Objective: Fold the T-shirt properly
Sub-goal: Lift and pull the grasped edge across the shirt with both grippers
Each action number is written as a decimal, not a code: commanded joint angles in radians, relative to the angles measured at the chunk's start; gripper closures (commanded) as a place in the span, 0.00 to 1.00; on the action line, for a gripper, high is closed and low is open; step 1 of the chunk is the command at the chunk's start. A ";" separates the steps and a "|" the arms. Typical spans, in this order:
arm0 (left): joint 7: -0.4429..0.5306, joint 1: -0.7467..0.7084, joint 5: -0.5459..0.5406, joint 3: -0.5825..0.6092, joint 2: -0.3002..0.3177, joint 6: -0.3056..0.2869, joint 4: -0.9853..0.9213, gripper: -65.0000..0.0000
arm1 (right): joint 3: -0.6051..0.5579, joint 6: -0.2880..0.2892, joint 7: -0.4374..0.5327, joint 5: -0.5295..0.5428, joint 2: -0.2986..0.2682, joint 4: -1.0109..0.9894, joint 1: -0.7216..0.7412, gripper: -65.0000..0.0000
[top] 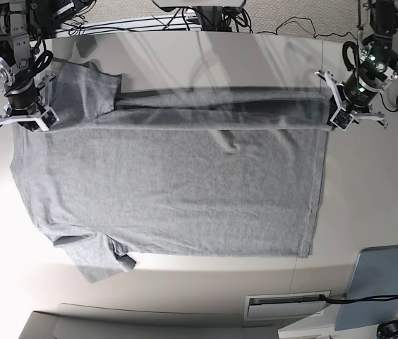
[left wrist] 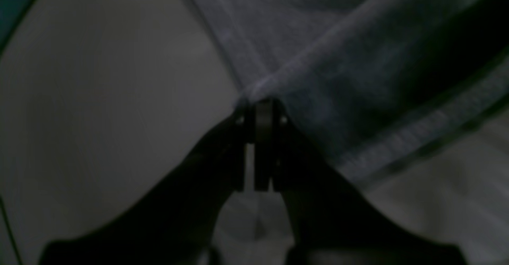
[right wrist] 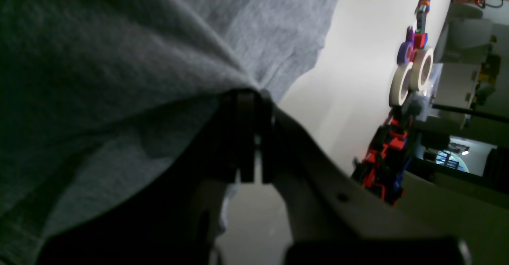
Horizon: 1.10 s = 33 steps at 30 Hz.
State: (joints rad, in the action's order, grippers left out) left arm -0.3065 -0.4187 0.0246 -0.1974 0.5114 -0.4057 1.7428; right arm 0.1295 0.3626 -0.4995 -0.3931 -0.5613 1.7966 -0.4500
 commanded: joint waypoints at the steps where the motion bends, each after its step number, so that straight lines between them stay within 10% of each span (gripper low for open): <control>1: 0.016 0.014 -0.004 -0.008 0.014 0.012 0.003 1.00 | 0.009 -0.019 0.010 -0.011 -0.018 0.011 0.012 1.00; 33: 0.016 0.126 -0.020 -0.008 0.013 0.012 -0.011 1.00 | 0.007 0.014 0.009 0.030 -0.018 0.008 0.120 1.00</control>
State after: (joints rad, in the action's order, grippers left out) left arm -0.3069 -0.3012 0.0105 -0.1974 0.5076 -0.4046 1.7161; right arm 0.1280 0.3927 -0.4942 -0.3573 -0.5617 1.7920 -0.3382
